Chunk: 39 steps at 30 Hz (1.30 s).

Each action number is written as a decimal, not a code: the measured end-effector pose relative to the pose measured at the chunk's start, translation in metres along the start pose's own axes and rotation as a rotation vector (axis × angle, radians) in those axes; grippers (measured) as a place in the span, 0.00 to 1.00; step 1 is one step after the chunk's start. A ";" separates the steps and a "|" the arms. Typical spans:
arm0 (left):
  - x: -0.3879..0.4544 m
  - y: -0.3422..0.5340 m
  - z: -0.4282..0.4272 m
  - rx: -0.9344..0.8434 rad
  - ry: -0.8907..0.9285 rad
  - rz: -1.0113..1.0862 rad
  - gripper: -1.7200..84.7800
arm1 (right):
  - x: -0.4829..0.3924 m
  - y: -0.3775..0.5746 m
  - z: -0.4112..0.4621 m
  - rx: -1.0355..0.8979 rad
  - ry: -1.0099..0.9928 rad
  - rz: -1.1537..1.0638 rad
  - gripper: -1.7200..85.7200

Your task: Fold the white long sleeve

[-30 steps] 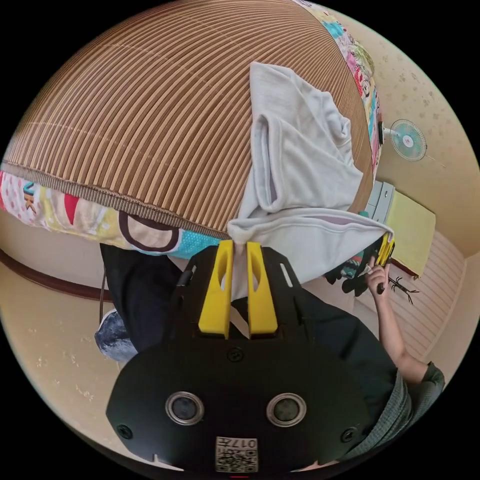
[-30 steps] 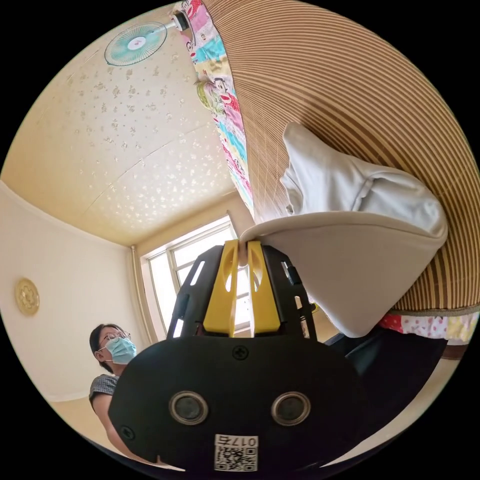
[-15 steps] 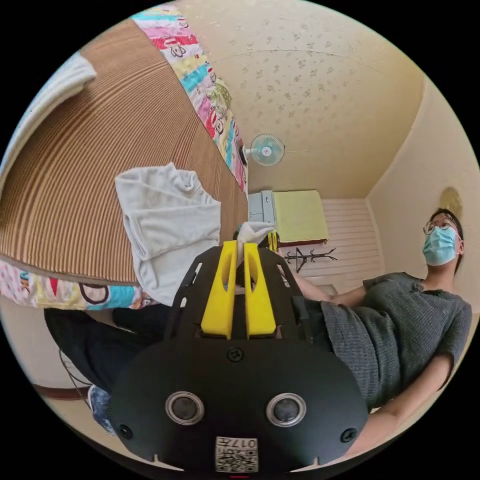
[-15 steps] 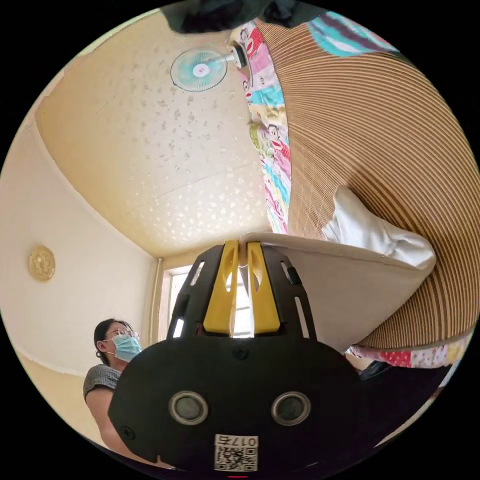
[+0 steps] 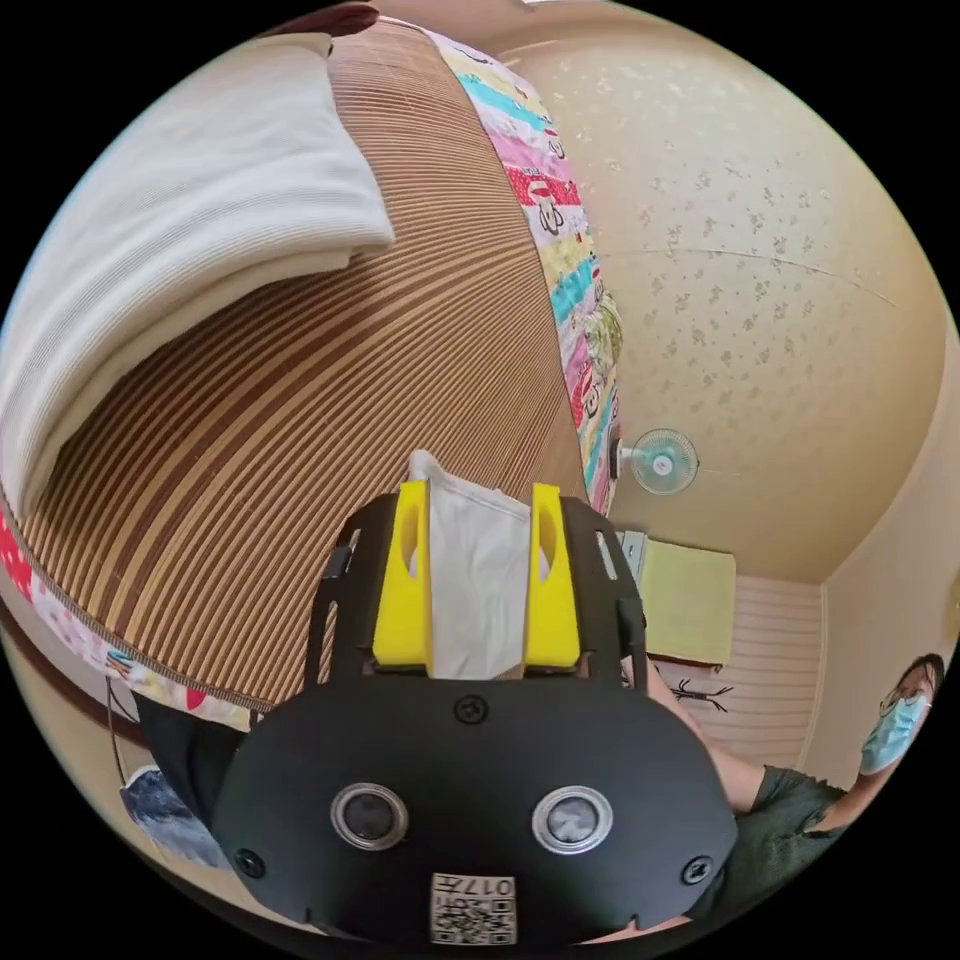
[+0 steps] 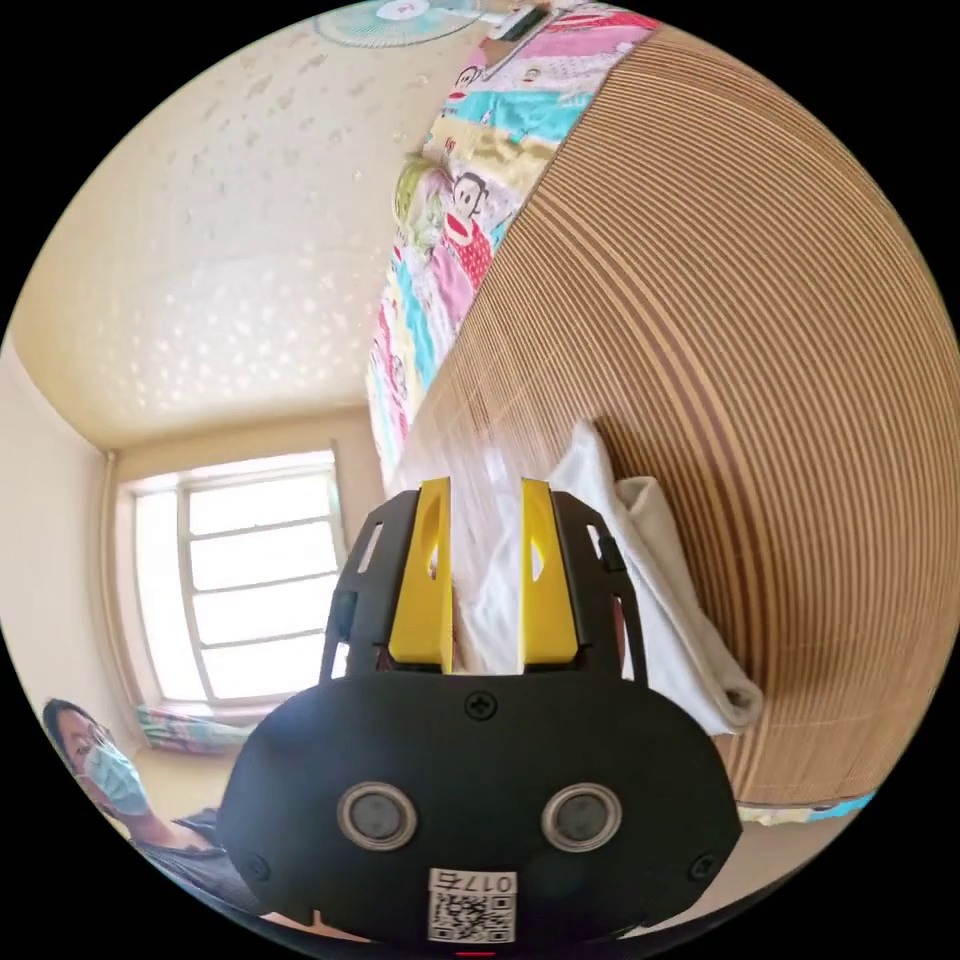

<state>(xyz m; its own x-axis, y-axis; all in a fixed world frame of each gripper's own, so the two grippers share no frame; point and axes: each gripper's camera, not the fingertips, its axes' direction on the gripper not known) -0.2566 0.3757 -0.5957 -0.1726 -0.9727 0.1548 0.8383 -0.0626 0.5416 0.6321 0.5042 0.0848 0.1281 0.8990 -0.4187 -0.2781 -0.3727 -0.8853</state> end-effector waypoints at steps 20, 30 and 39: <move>-0.115 0.119 0.136 -0.299 0.092 -0.299 0.11 | -0.014 0.160 0.195 -0.303 1.038 -0.535 0.02; -0.116 0.063 0.019 -0.219 -0.031 -0.034 0.08 | -0.036 0.229 0.333 -0.523 0.695 -0.618 0.03; 0.043 0.081 0.035 -0.450 -0.225 0.744 0.08 | -0.081 0.240 0.346 -0.688 0.338 -0.509 0.03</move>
<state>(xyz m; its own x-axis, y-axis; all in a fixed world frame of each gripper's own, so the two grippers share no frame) -0.2139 0.3368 -0.5163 0.4386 -0.7329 0.5201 0.8890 0.4387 -0.1315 0.2251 0.4214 -0.0242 0.3811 0.9176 0.1132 0.5016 -0.1023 -0.8590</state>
